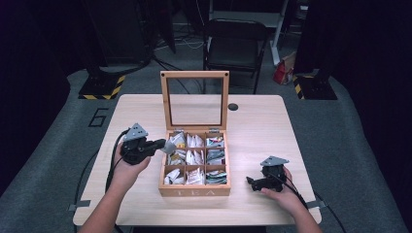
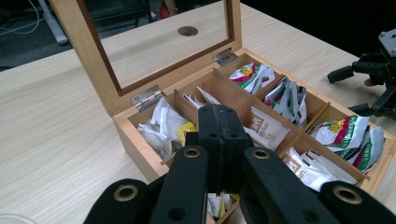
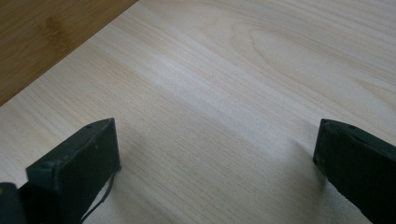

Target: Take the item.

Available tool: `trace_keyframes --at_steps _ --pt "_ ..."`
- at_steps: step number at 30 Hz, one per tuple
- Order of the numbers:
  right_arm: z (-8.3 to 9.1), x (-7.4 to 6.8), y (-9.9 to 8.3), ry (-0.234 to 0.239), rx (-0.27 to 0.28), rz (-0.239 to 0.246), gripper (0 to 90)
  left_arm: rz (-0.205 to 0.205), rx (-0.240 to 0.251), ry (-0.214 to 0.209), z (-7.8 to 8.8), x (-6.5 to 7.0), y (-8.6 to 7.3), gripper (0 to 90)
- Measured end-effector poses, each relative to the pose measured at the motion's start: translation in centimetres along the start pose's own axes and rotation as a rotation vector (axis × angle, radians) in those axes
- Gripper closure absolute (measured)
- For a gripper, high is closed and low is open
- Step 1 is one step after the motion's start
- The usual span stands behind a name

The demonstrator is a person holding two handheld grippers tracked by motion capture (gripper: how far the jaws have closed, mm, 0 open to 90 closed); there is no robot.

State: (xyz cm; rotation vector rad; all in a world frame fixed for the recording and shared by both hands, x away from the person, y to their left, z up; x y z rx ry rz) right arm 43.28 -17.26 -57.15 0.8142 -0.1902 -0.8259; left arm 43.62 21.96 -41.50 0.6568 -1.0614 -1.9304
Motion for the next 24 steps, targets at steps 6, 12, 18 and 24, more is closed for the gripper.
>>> trace_keyframes --at_steps 6,12,18,24 --pt "0.0 0.0 0.0 0.000 0.000 -0.002 0.0 -0.006 0.007 0.004 0.5 -0.2 0.5 90.0" --pt "0.0 0.0 0.0 0.000 0.000 -0.002 0.0 -0.001 0.016 0.014 0.9 -0.7 0.7 90.0" --pt "0.0 0.0 0.0 0.000 0.000 -0.002 0.0 0.013 0.027 0.035 1.5 -1.5 0.9 90.0" --pt "0.0 0.0 0.0 0.000 0.000 -0.002 0.0 0.029 0.043 0.071 2.8 -3.1 1.2 90.0"
Point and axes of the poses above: each handheld gripper's, and its own axes: z roughly backward along the jaws, y roughly out of its top, x roughly to its right, the point moved 6 cm from there along -z, roughly forward along the jaws, and after that the axes turned 12 degrees about y, right-handed, at the moved point
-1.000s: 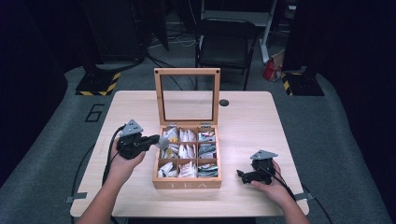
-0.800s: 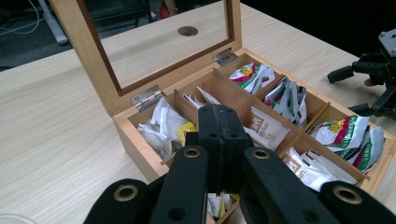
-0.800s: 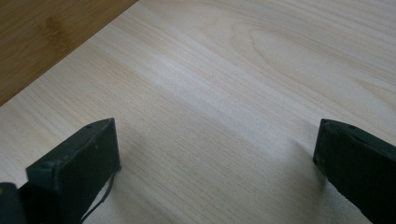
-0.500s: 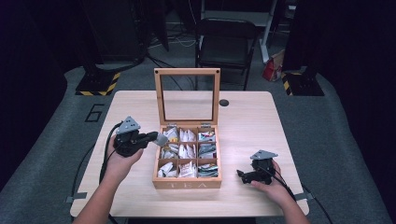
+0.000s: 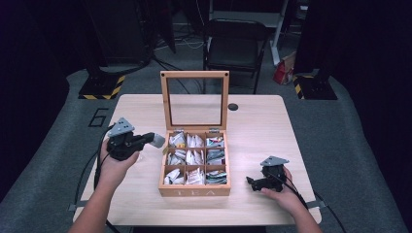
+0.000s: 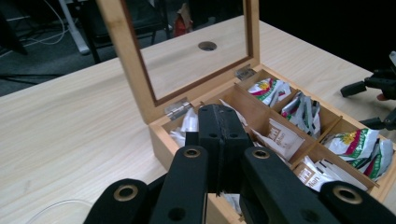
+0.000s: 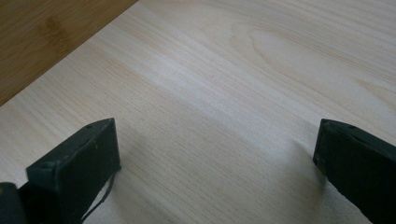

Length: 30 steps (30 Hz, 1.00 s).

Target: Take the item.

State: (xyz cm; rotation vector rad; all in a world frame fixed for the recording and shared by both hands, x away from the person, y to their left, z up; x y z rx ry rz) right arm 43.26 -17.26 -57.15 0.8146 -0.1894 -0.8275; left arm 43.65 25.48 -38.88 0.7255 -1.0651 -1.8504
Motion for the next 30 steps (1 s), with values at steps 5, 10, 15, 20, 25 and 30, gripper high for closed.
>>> trace_keyframes --at_steps 5,10,15,20,25,30 --pt "0.0 0.0 0.0 0.000 0.000 0.000 0.0 0.019 0.010 0.032 1.0 -1.6 0.2 90.0" --pt "0.0 0.0 0.0 0.000 0.000 0.000 0.0 0.047 0.017 0.066 1.8 -3.4 0.2 90.0" --pt "0.0 0.0 0.0 0.000 0.000 0.000 0.0 0.074 0.014 0.098 2.3 -4.8 -0.2 90.0" --pt "0.0 0.0 0.0 0.000 0.000 0.000 0.0 0.093 0.012 0.121 2.6 -6.0 -0.6 90.0" --pt "0.0 0.0 0.0 0.000 0.000 0.000 0.0 0.109 0.014 0.137 2.9 -6.7 -0.8 90.0" --pt "0.0 0.0 0.0 0.000 0.000 0.003 0.0 0.128 0.013 0.150 3.1 -7.5 -1.0 90.0"
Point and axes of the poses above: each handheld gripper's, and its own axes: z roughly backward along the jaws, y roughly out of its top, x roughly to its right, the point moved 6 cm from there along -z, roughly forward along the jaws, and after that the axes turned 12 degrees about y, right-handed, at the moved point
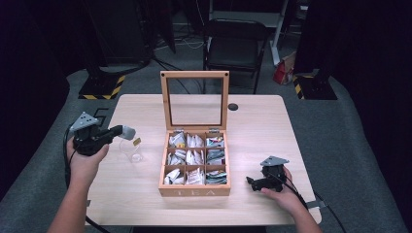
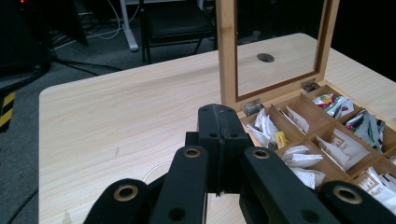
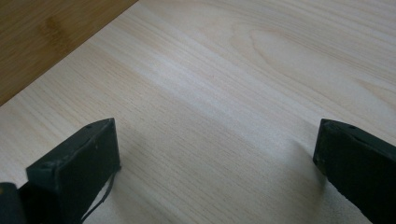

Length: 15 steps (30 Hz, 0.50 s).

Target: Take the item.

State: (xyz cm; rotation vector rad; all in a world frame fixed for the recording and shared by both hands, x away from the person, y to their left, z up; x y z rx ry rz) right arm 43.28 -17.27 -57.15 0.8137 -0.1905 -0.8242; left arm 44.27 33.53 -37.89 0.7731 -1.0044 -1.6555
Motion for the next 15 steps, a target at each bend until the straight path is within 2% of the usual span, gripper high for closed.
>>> trace_keyframes --at_steps 15 --pt "0.0 0.0 0.0 0.000 0.000 -0.003 0.0 0.028 -0.012 0.030 -0.4 -1.3 -0.8 90.0"
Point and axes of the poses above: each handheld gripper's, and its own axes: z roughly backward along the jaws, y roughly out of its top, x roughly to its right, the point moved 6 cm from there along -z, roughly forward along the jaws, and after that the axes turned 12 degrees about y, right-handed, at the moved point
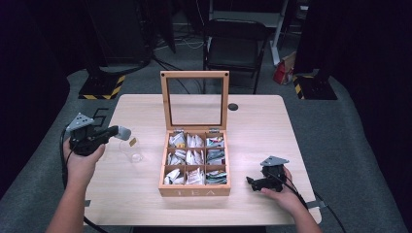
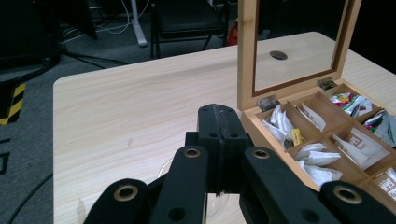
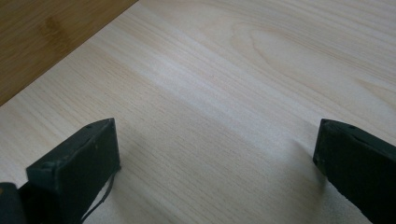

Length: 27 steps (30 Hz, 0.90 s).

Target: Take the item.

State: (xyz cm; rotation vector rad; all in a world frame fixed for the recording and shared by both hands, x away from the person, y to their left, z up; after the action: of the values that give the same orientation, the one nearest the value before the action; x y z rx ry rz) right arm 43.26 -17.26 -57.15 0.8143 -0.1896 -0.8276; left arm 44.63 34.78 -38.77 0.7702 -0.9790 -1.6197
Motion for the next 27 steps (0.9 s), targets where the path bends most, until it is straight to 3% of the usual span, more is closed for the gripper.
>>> trace_keyframes --at_steps 27 --pt "0.0 0.0 0.0 0.000 0.000 0.004 0.0 0.020 -0.088 0.013 -2.8 -0.7 -3.8 90.0"
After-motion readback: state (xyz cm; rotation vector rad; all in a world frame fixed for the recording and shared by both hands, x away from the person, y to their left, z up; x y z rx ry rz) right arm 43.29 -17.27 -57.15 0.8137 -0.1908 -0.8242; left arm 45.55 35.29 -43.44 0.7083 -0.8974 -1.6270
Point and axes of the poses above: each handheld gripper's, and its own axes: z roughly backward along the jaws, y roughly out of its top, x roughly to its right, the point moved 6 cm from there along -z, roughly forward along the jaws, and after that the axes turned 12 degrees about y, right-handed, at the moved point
